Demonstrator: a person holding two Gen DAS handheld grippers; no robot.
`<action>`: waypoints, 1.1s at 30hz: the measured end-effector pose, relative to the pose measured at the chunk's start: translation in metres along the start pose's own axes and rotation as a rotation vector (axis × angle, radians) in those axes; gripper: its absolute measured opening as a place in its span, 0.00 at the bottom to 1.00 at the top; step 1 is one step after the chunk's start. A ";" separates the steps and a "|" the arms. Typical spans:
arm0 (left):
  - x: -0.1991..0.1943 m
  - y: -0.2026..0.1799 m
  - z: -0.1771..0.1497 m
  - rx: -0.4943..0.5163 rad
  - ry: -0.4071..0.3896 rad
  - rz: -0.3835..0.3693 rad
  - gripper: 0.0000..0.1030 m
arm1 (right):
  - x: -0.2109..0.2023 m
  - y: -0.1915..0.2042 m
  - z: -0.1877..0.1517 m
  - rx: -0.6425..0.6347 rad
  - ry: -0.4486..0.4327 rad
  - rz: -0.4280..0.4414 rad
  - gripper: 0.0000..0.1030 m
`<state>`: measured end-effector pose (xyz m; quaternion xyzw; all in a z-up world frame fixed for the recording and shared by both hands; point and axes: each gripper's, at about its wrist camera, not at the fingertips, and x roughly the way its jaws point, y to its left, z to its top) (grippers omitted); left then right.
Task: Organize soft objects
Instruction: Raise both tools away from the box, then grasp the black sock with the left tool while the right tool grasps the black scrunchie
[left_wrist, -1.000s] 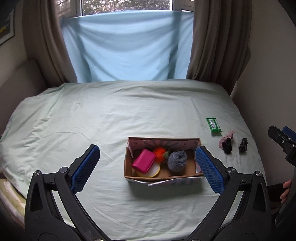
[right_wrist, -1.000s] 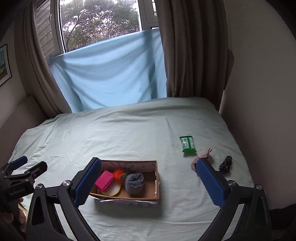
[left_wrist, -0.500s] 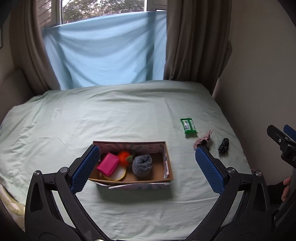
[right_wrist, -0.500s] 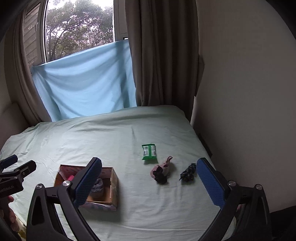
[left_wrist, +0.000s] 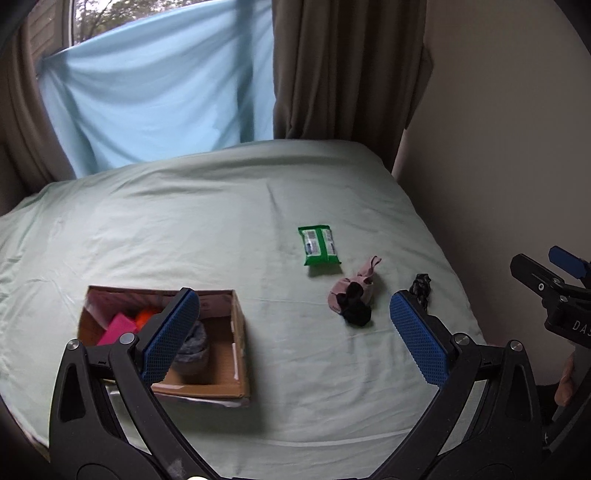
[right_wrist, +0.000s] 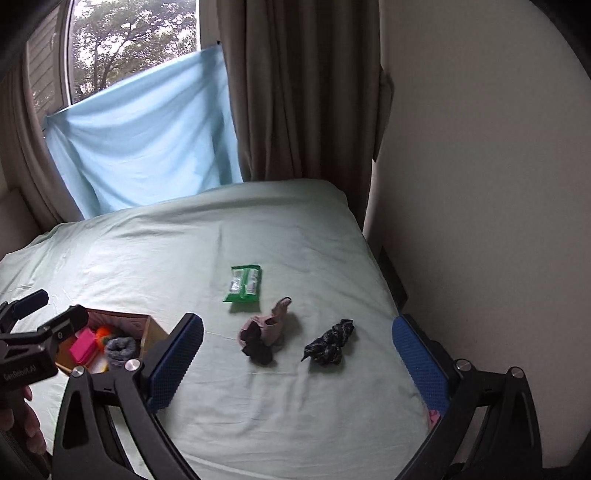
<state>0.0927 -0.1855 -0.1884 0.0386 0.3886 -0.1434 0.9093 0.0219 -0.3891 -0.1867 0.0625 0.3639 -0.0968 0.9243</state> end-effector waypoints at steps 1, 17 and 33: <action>0.014 -0.006 -0.002 0.001 0.010 -0.004 0.99 | 0.015 -0.006 -0.003 0.008 0.012 0.000 0.99; 0.232 -0.086 -0.061 0.139 0.086 -0.085 0.81 | 0.201 -0.060 -0.060 0.083 0.113 0.009 0.99; 0.304 -0.108 -0.095 0.254 0.174 -0.098 0.48 | 0.290 -0.070 -0.094 0.118 0.178 -0.022 0.95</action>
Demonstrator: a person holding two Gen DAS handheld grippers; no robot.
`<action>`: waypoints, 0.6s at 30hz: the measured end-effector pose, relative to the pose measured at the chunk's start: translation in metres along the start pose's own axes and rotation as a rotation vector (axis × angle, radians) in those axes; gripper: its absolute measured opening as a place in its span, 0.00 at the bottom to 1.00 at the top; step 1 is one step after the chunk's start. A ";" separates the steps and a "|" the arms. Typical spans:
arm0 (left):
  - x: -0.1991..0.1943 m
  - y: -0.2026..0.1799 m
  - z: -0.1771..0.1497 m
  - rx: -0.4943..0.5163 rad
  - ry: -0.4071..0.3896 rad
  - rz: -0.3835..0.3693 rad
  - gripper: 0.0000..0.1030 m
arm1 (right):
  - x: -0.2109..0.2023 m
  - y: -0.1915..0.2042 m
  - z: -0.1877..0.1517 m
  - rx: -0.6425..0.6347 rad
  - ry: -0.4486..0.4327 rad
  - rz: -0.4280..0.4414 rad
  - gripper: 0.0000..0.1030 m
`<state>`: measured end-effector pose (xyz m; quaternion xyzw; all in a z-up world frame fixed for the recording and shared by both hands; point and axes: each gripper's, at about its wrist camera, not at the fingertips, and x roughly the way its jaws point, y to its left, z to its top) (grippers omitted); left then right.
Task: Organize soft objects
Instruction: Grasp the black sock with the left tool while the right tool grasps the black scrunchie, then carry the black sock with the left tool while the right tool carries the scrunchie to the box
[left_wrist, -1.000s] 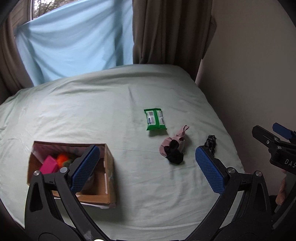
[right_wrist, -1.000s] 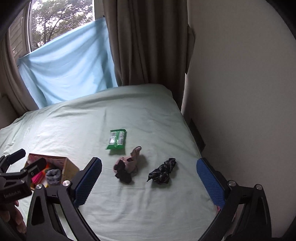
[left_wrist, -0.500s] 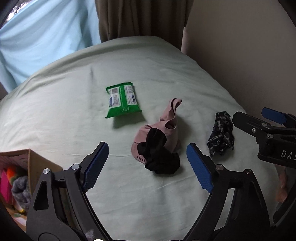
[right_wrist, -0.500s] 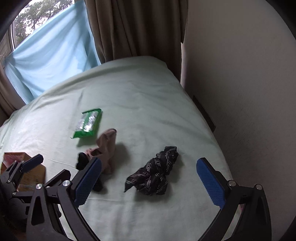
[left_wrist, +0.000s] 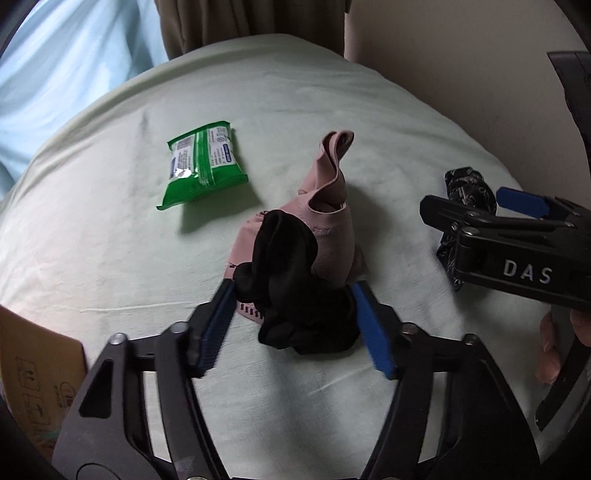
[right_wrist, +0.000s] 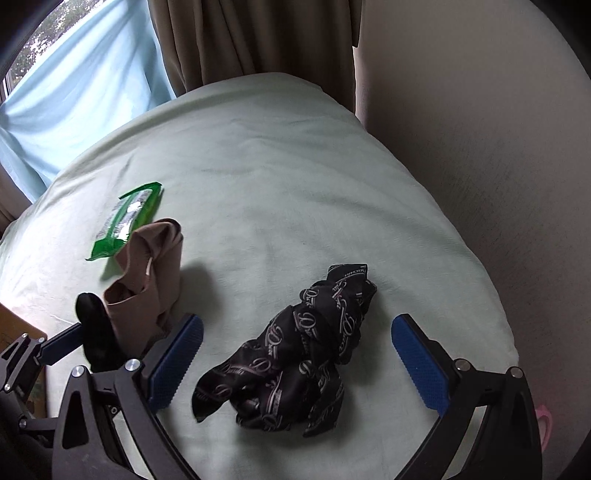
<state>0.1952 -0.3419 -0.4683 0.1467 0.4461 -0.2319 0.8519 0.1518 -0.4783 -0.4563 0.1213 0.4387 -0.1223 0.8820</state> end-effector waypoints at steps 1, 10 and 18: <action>0.002 -0.001 0.000 0.009 0.007 -0.001 0.43 | 0.003 0.000 0.000 -0.004 0.004 -0.003 0.91; 0.000 0.000 0.000 0.017 0.013 0.001 0.22 | 0.013 -0.005 -0.003 0.000 0.032 -0.024 0.47; -0.020 0.001 0.004 0.024 -0.002 -0.004 0.20 | -0.005 -0.007 0.001 0.038 0.000 -0.036 0.39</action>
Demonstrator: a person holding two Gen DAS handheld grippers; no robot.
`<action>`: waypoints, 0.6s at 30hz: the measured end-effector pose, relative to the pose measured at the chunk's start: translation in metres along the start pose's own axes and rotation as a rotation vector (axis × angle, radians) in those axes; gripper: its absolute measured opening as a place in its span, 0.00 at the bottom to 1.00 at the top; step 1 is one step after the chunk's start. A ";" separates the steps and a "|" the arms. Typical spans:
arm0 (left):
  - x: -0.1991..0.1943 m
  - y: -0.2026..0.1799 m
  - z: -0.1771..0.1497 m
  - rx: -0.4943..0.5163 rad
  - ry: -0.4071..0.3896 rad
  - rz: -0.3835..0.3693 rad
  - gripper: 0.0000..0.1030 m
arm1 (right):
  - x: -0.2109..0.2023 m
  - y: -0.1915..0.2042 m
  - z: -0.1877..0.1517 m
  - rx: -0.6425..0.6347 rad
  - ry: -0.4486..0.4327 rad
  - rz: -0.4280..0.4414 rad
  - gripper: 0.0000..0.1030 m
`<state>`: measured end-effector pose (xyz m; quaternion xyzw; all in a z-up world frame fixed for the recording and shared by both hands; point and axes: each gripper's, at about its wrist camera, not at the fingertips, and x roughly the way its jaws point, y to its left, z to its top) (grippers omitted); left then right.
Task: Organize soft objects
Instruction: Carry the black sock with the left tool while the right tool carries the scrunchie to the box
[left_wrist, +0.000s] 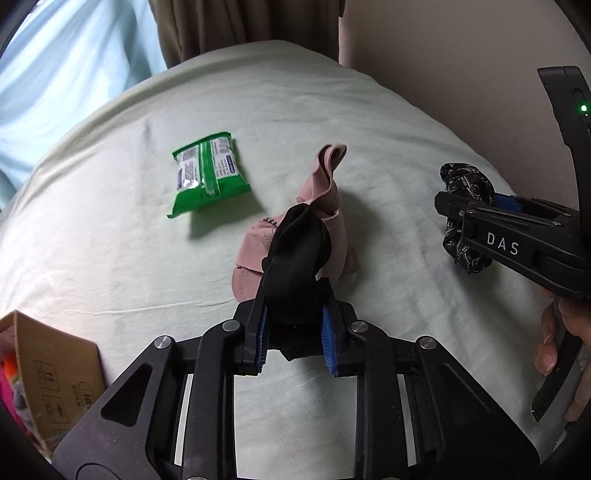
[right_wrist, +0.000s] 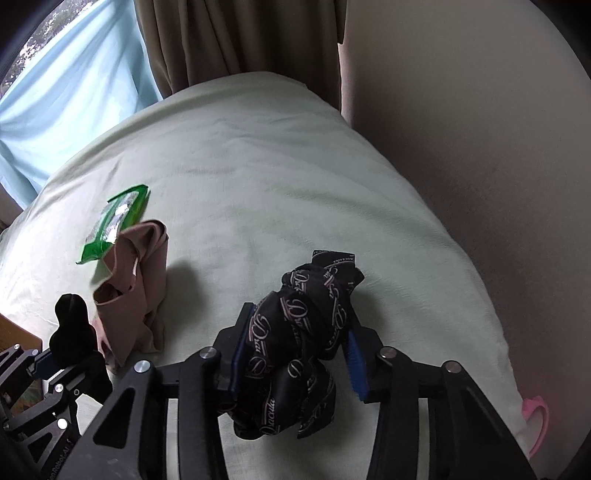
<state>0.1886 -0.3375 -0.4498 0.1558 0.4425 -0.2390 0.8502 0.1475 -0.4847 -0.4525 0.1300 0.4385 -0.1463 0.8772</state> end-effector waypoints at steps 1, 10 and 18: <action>-0.004 0.000 0.002 -0.001 -0.004 0.001 0.20 | -0.006 0.000 0.002 0.005 -0.008 0.001 0.39; -0.076 0.013 0.030 -0.081 -0.052 -0.002 0.20 | -0.081 0.009 0.020 0.007 -0.076 0.011 0.38; -0.171 0.045 0.052 -0.145 -0.096 -0.001 0.20 | -0.187 0.054 0.035 -0.081 -0.139 0.084 0.38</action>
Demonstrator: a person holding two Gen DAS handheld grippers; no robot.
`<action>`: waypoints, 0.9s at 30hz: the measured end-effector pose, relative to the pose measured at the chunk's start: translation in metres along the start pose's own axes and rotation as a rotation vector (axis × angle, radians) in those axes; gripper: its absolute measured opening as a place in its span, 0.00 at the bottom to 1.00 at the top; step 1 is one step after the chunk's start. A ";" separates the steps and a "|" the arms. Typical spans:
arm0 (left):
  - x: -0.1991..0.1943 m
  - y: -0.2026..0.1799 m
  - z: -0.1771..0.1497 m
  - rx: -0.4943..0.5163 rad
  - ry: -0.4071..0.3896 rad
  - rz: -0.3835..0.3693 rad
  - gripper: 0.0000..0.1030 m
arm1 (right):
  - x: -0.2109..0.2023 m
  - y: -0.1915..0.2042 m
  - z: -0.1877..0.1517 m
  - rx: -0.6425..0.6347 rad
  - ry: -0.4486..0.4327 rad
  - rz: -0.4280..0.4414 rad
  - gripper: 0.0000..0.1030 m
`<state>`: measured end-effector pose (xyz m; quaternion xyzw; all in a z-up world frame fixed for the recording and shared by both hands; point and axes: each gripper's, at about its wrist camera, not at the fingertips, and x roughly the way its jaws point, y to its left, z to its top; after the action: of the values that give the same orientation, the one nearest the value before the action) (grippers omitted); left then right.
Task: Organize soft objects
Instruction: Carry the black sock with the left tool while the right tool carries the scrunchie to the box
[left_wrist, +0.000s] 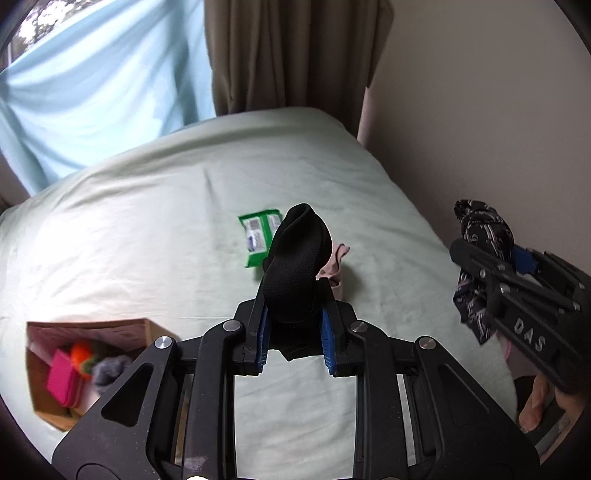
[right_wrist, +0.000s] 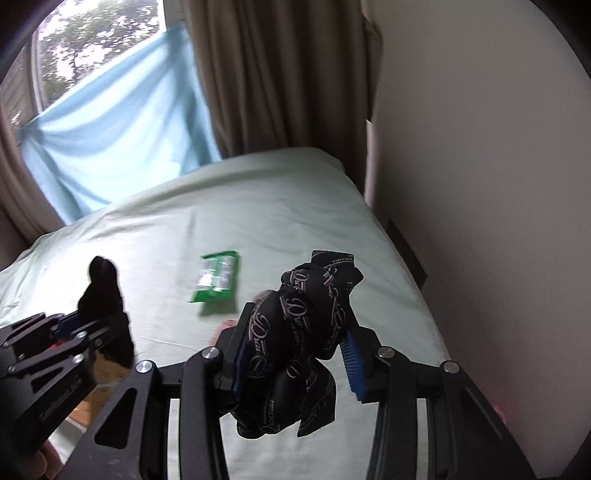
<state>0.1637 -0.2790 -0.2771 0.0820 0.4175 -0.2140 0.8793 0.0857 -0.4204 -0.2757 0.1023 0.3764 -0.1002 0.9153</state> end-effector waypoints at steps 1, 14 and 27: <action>-0.012 0.006 0.003 -0.012 -0.004 0.001 0.20 | -0.011 0.010 0.003 -0.015 -0.006 0.009 0.38; -0.152 0.131 -0.005 -0.121 -0.071 0.062 0.20 | -0.110 0.164 0.017 -0.113 -0.051 0.163 0.38; -0.183 0.280 -0.055 -0.196 -0.021 0.111 0.20 | -0.097 0.299 0.000 -0.160 0.031 0.215 0.38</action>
<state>0.1472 0.0453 -0.1807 0.0166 0.4219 -0.1239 0.8980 0.0959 -0.1237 -0.1740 0.0701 0.3843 0.0307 0.9200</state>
